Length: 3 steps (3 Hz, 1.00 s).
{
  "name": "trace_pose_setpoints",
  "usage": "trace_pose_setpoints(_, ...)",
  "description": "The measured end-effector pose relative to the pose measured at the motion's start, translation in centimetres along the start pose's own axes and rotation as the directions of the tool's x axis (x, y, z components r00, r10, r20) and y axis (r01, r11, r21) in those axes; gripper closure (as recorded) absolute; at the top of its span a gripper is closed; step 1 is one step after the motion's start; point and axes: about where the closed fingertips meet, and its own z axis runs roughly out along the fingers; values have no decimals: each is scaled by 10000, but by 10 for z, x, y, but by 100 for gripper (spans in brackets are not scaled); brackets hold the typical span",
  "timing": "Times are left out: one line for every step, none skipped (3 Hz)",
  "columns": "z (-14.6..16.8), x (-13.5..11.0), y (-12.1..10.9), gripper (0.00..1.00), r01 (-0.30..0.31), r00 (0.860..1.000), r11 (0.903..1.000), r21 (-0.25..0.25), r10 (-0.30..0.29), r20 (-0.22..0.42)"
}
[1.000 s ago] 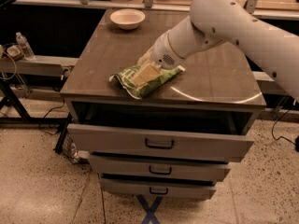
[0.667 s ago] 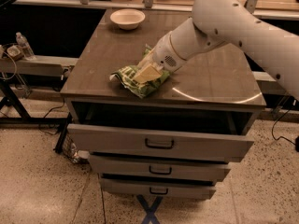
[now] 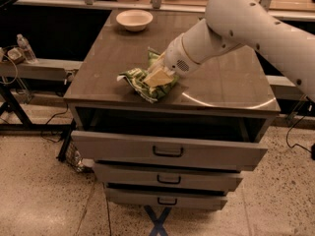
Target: Move green jalapeno chip bag near sponge
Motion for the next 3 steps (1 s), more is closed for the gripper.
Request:
trace_pose_setpoints(-2, -1, 0, 100, 1, 10000, 10000, 5, -1, 0)
trace_pose_setpoints(-57, -15, -26, 100, 452, 9988, 9916, 1209, -471, 125)
trace_pose_setpoints(-172, -37, -70, 100, 989, 9931, 9392, 3288, -1139, 265)
